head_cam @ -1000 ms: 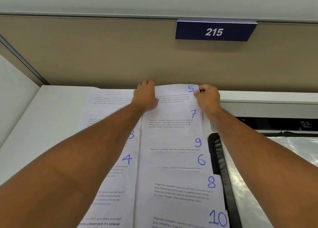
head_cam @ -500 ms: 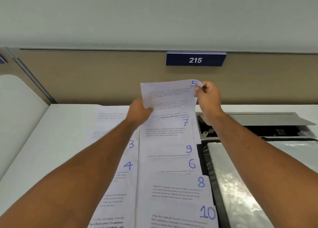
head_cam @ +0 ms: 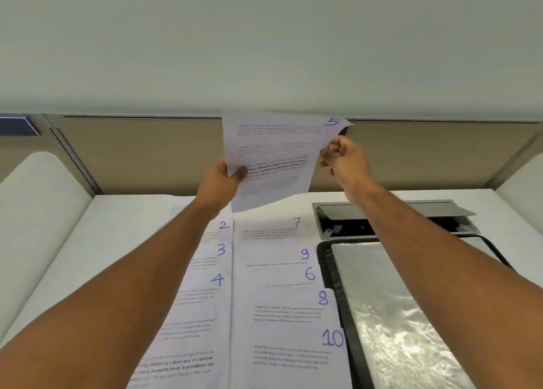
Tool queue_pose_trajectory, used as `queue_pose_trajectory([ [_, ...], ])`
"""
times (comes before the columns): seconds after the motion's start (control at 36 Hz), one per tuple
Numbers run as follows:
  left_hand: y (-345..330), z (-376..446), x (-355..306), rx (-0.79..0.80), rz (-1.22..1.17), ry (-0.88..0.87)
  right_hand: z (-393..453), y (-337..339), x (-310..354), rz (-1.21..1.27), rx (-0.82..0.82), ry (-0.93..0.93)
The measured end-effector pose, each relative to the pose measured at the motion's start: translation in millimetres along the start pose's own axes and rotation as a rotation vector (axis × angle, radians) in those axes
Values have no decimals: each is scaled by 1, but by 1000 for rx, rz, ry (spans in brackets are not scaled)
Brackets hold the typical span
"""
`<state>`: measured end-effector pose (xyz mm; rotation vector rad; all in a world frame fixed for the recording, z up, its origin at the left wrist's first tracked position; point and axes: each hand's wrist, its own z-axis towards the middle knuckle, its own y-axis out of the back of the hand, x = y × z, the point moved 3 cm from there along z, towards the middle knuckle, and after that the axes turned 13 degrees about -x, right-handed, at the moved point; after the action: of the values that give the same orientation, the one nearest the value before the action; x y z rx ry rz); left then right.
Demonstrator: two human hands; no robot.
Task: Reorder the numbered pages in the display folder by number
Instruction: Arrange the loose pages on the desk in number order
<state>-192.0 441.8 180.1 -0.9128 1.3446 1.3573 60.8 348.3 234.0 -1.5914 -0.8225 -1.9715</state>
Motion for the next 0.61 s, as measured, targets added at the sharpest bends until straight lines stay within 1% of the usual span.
queue_pose_trajectory([
  [0.08, 10, -11, -14, 57, -51, -4, -12, -1, 5, -95, 30, 16],
  [0.14, 18, -20, -20, 67, -63, 3, -20, -1, 5, -135, 17, 10],
  [0.22, 31, -36, -21, 91, -48, 6, -36, 0, 3, -166, -5, -15],
  [0.31, 47, -53, -18, 93, -2, 0, -57, -1, 2, -196, 16, -26],
  [0.39, 66, -70, -11, 20, 19, 40, -80, -4, 0, -228, 50, -25],
  [0.53, 97, -105, -1, -149, 87, 105, -124, -12, -10, -220, 155, -108],
  [0.61, 114, -129, 11, -213, 84, 150, -151, -16, -22, -255, 172, -140],
])
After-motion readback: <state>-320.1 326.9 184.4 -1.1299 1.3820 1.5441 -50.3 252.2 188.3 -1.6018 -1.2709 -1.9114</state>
